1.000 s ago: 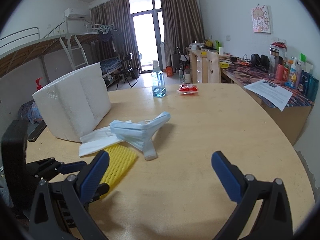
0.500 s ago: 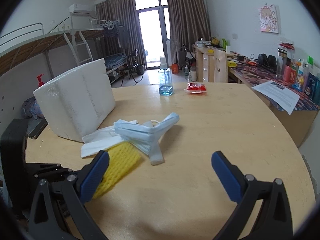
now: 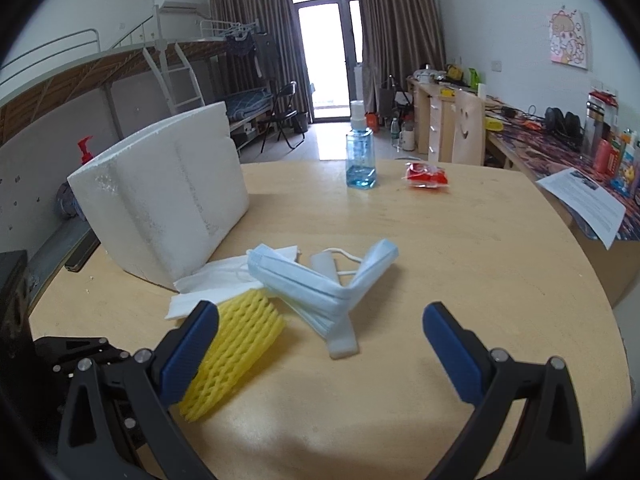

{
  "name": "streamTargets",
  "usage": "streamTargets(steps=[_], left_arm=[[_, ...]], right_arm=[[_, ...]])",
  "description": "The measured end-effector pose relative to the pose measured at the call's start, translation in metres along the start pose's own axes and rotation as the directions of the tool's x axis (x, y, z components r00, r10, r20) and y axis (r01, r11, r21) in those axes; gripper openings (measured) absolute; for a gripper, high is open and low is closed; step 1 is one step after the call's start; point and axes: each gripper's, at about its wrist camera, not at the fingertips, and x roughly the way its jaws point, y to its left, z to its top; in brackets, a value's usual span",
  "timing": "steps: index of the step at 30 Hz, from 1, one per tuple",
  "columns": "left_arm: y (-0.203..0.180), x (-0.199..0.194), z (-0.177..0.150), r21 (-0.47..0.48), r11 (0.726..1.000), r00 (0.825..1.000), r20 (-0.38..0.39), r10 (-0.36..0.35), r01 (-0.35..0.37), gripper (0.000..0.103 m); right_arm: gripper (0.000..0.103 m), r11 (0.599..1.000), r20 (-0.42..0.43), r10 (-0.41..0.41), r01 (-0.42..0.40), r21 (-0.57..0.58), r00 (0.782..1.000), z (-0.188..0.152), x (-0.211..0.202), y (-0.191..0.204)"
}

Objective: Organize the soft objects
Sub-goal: 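Close the left gripper on the yellow mesh net while the right gripper grasps the blue mask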

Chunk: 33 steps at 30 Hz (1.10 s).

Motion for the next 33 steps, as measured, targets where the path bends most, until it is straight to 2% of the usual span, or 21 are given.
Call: streamTargets(steps=[16,23,29,32,33], left_arm=[[0.019,-0.01,-0.004,-0.032,0.999,1.0,0.015,0.018,-0.017,0.01],[0.023,-0.012,-0.006,-0.049,0.999,1.0,0.015,0.015,-0.014,0.01],[0.025,-0.012,-0.007,-0.055,0.998,1.0,0.016,0.015,-0.014,0.01],[0.025,-0.012,-0.008,-0.057,0.998,1.0,0.016,0.013,-0.012,0.01],[0.025,-0.012,-0.008,-0.056,0.998,1.0,0.016,0.013,-0.013,0.01]], right_arm=[[0.103,0.999,-0.08,-0.029,0.026,-0.046,0.996,0.01,0.029,0.008],[0.103,0.999,-0.102,-0.019,0.014,-0.042,0.995,0.013,0.039,0.005],[0.085,1.0,-0.14,-0.008,0.005,-0.026,0.99,0.012,0.047,0.0],[0.066,1.0,-0.153,-0.004,0.001,-0.018,0.988,0.011,0.051,-0.001],[0.056,1.0,-0.158,-0.006,0.003,-0.02,0.987,0.011,0.051,0.0]])
